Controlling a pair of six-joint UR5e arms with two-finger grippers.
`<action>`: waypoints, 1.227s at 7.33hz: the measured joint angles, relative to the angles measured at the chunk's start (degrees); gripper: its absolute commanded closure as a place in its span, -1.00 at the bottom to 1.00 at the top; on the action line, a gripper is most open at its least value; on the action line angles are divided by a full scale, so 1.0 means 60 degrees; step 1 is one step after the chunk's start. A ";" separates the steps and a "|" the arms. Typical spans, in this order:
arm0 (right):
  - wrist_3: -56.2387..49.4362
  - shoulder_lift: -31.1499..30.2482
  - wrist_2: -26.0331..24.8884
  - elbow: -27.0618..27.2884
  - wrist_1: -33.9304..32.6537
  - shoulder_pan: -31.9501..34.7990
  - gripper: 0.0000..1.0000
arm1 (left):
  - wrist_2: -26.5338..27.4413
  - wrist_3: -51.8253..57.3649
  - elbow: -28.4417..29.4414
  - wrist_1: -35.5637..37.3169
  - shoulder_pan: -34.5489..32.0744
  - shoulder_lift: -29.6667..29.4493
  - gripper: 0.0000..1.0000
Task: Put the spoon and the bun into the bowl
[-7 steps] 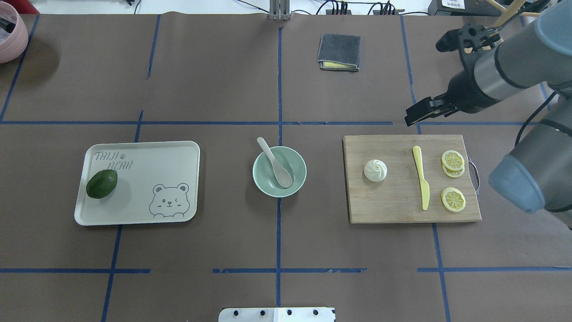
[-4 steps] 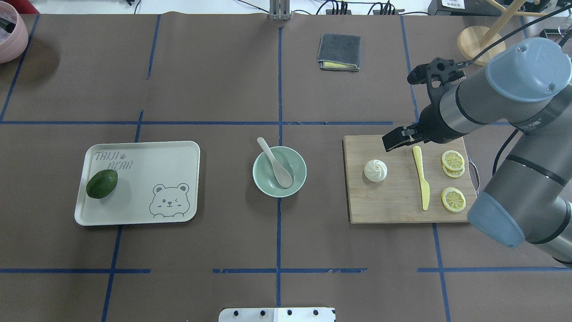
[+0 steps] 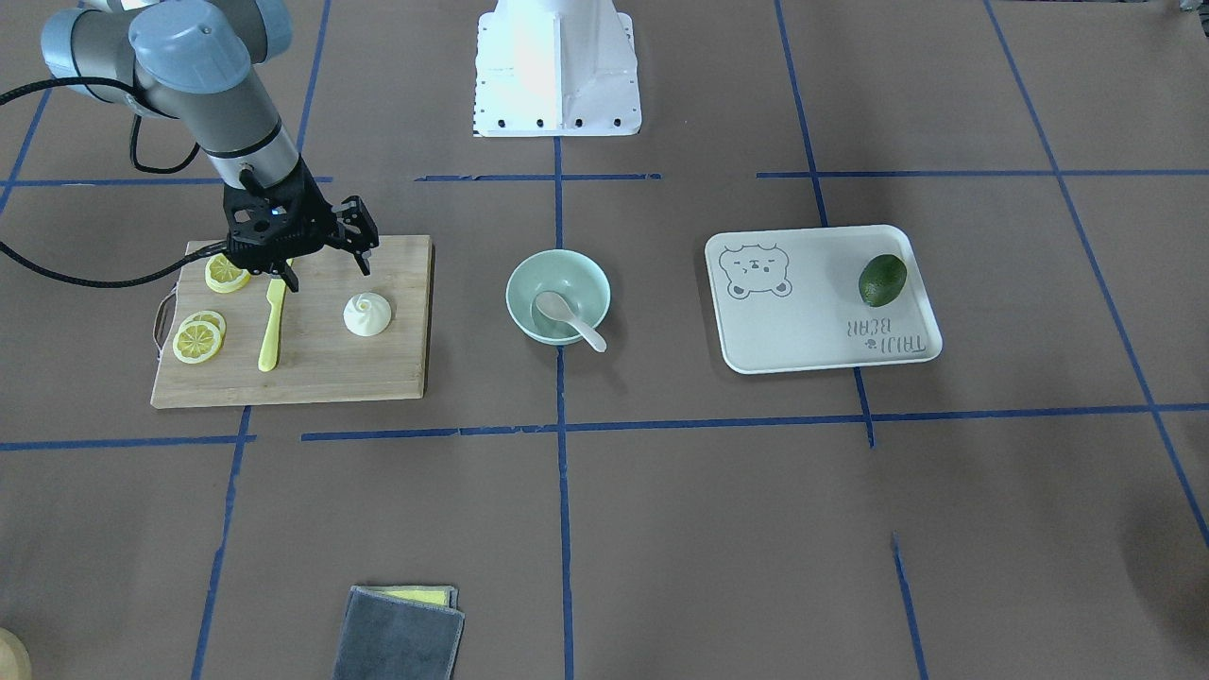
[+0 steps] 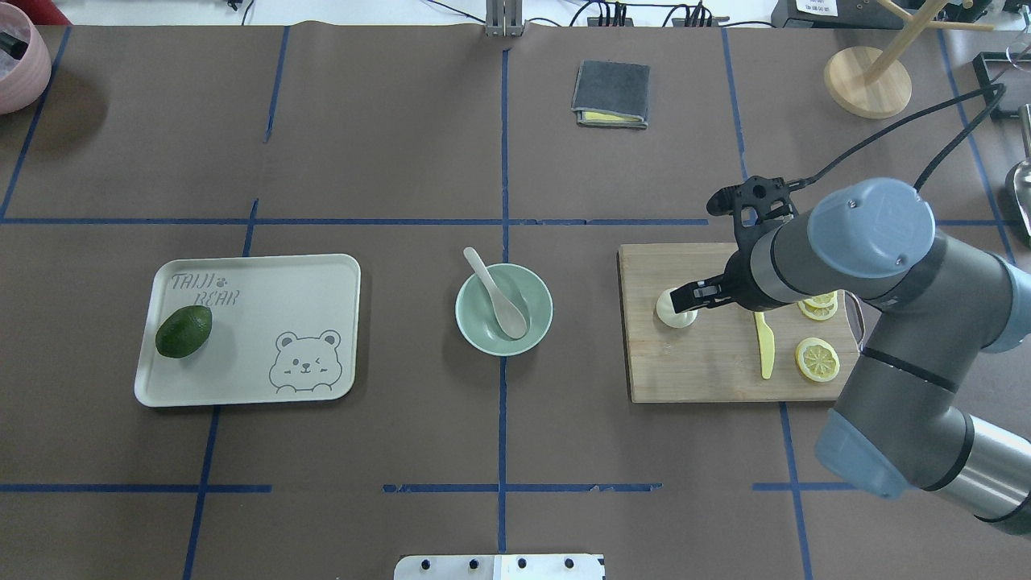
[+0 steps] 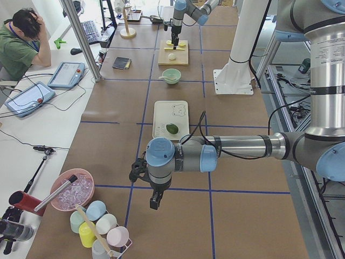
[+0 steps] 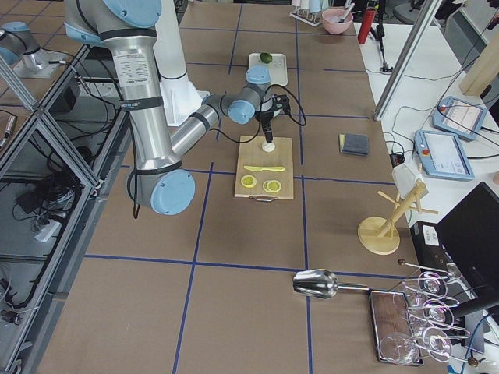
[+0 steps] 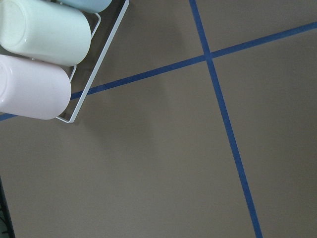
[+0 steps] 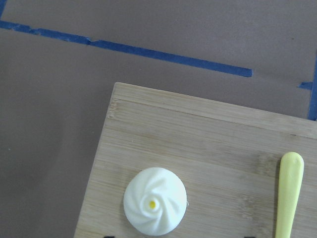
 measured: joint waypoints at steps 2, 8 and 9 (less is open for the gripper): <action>0.0071 0.0117 -0.0333 -0.0449 0.0156 -0.0343 -0.63 | -0.0002 0.0018 0.0056 0.0008 -0.0008 0.0311 -1.00; 0.0542 0.0532 -0.0709 -0.0955 0.0180 -0.0684 1.00 | -0.0008 0.0091 0.0065 -0.0014 -0.0011 0.0508 -1.00; 0.0620 0.0632 -0.0711 -0.0954 0.0183 -0.0706 1.00 | -0.0008 0.0094 0.0063 -0.0021 -0.0011 0.0509 -1.00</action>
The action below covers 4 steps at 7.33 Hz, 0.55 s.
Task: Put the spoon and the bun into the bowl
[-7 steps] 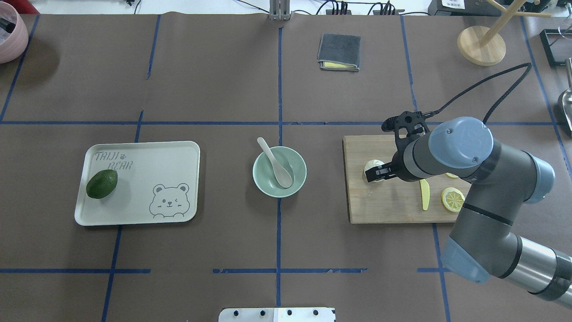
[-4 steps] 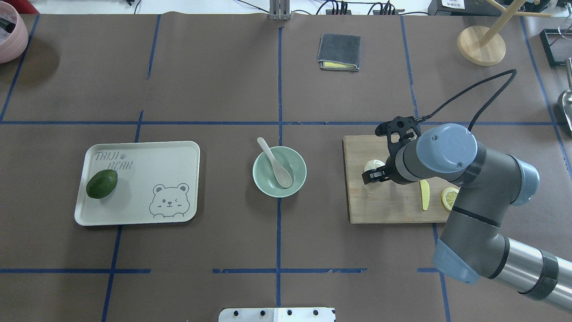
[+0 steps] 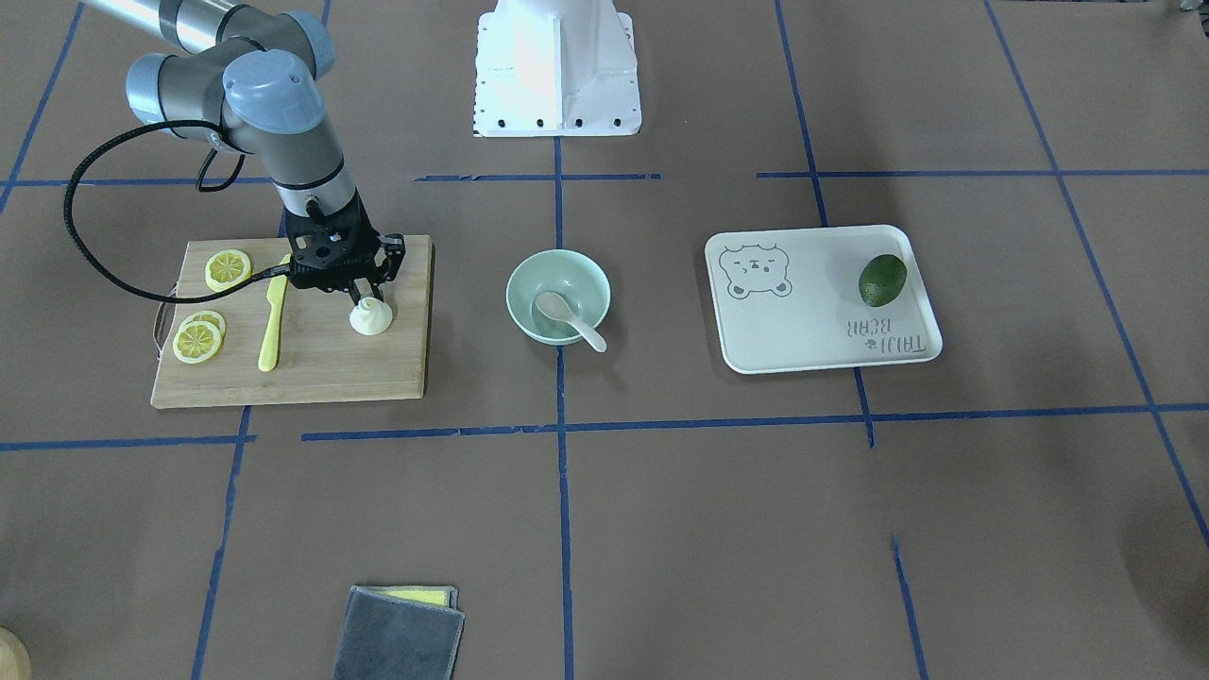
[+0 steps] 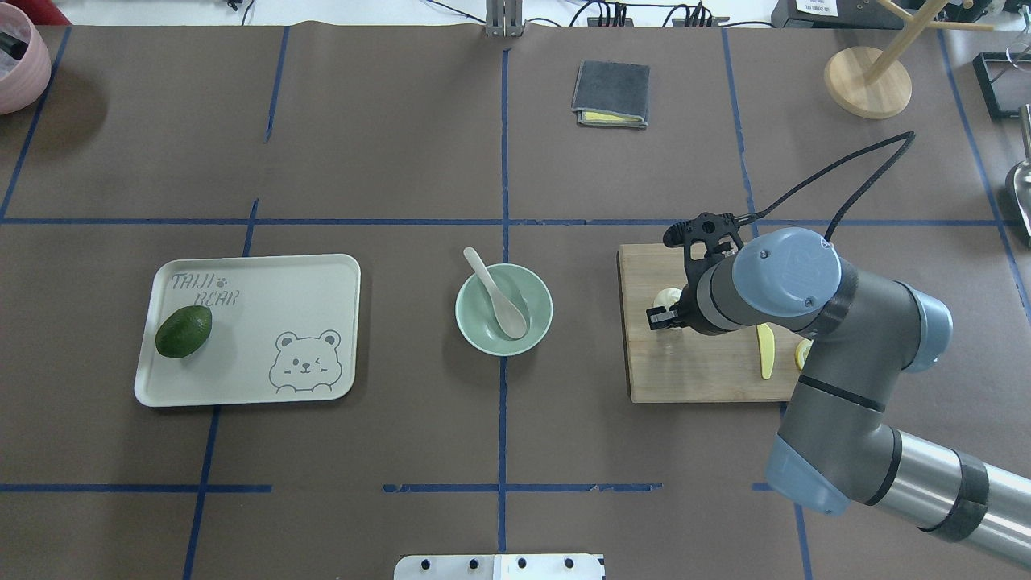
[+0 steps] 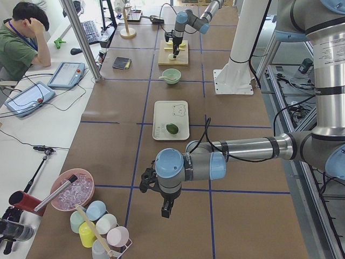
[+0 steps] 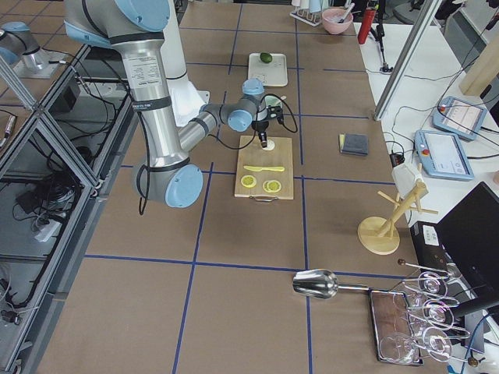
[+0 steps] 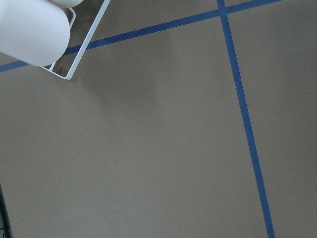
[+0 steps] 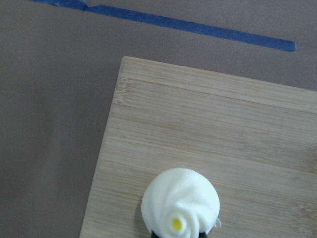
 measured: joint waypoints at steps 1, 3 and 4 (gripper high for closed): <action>0.0158 0.0248 -0.0005 0.0017 -0.0019 -0.0018 1.00 | -0.0005 0.0001 -0.0006 -0.0004 0.0000 0.0000 -1.00; 0.1000 0.1419 -0.0062 0.0004 -0.0489 -0.0229 1.00 | -0.0008 0.0001 -0.0031 -0.0006 0.0000 -0.0009 -1.00; 0.1567 0.2267 -0.0300 -0.0114 -0.1121 -0.0474 1.00 | -0.0008 0.0001 -0.0050 -0.0006 0.0000 -0.0010 -1.00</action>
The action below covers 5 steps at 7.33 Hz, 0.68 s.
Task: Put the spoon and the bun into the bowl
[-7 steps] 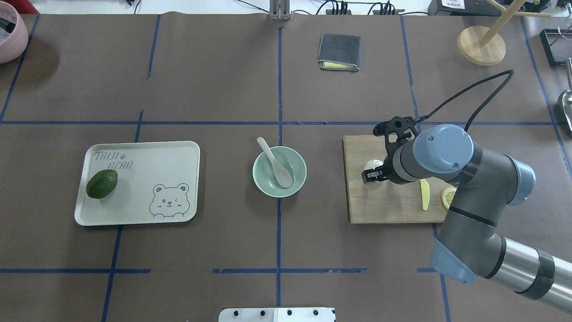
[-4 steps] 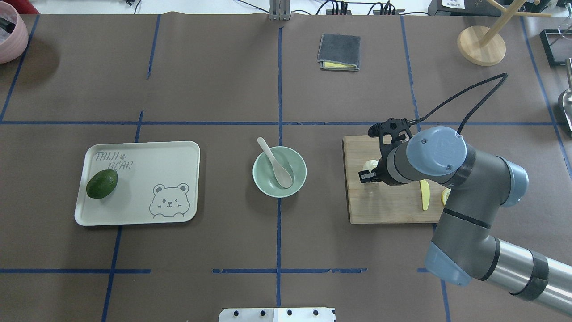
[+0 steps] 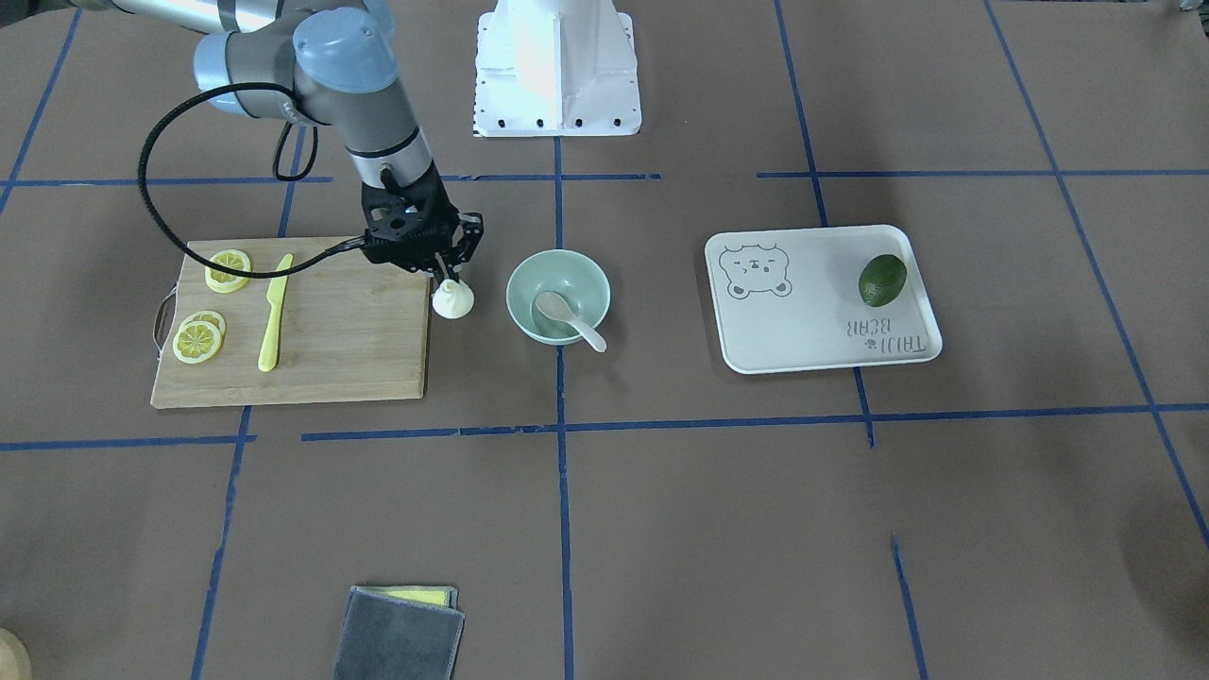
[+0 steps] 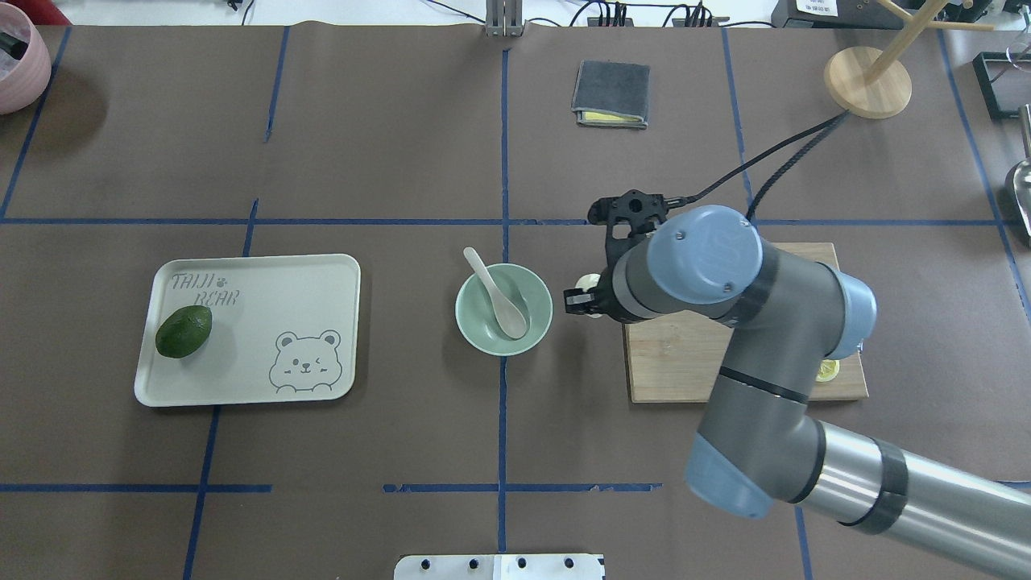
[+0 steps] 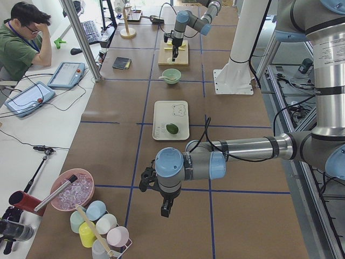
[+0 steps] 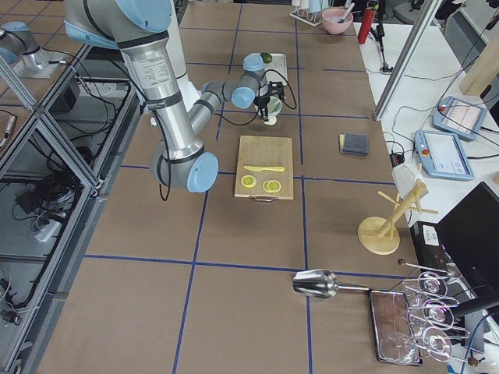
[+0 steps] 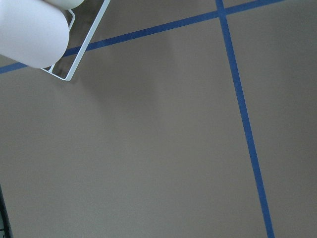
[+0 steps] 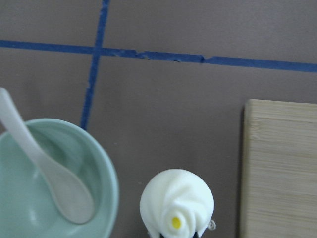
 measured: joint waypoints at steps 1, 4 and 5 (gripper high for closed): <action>0.0565 0.0902 -0.0391 -0.0353 -0.0562 -0.0296 -0.49 | 0.0000 0.0000 -0.0017 0.0000 0.0000 -0.0001 -1.00; 0.1071 0.2014 -0.1483 -0.1318 -0.0966 -0.1000 -1.00 | 0.0000 0.0000 -0.0035 0.0000 0.0000 -0.0001 -1.00; 0.1031 0.2023 -0.1612 -0.1298 -0.0991 -0.1053 -1.00 | 0.0000 0.0000 -0.0041 0.0004 0.0000 -0.0001 -1.00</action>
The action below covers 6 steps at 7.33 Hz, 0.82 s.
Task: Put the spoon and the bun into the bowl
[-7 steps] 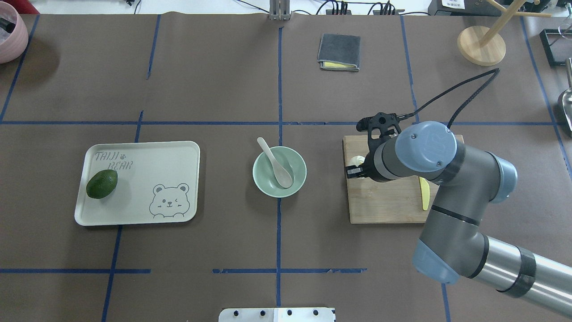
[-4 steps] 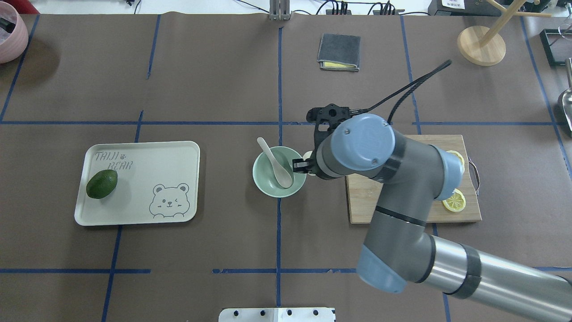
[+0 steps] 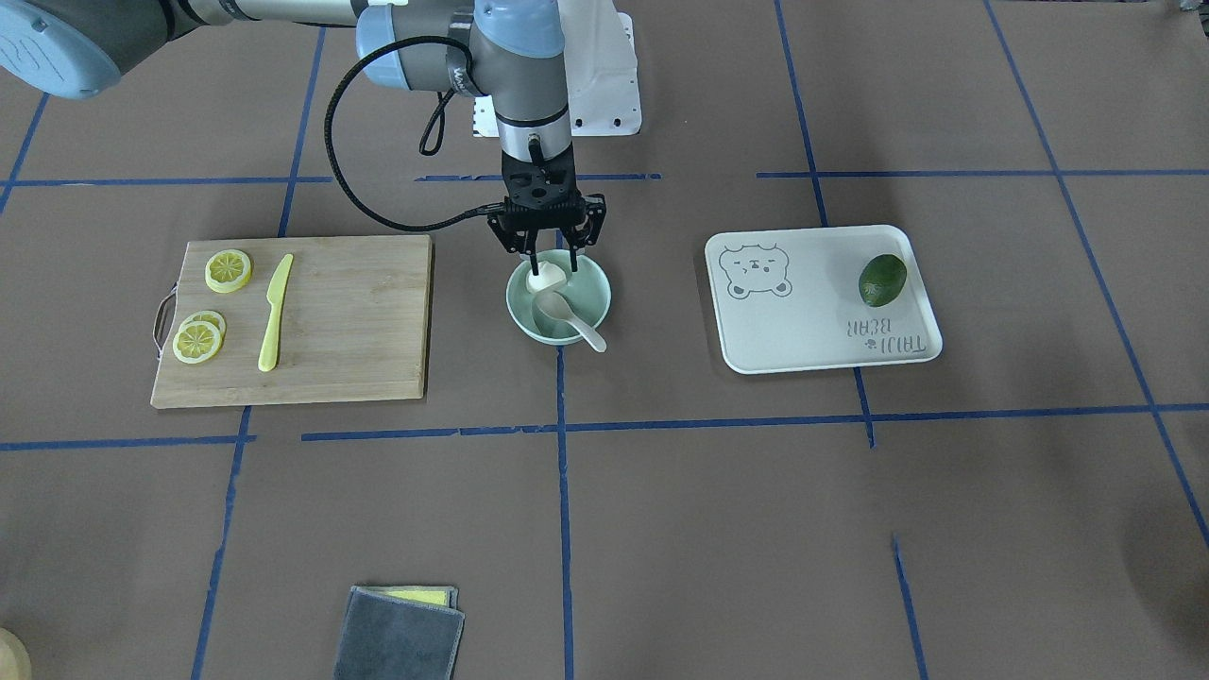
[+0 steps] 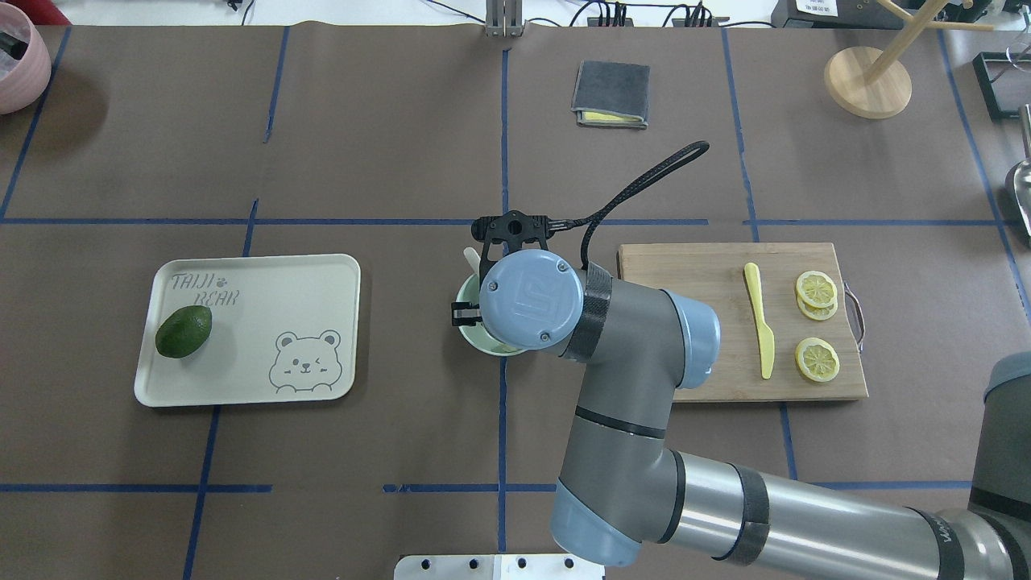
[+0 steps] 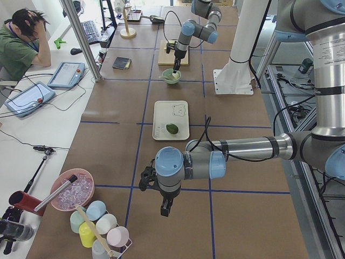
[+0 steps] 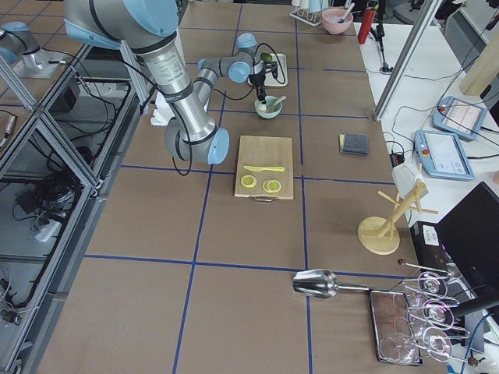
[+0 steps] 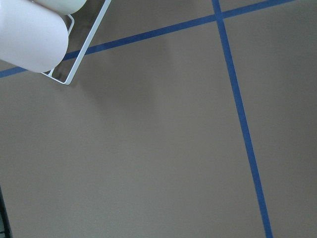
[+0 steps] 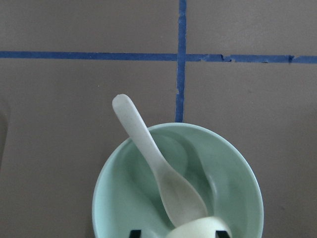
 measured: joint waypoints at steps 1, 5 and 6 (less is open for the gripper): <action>-0.0191 -0.0115 0.0197 0.0156 -0.0020 0.0134 -1.00 | 0.0000 -0.0003 -0.0015 0.0014 0.0000 0.0000 -1.00; -0.3462 -0.1540 0.3066 0.1061 -0.0030 0.2874 -1.00 | -0.0940 -0.0365 0.0024 0.0220 0.0000 -0.0004 -1.00; -0.4818 -0.2028 0.3958 0.1100 -0.0024 0.3912 -1.00 | -0.1082 -0.0687 -0.0077 0.0235 0.0000 -0.0024 -1.00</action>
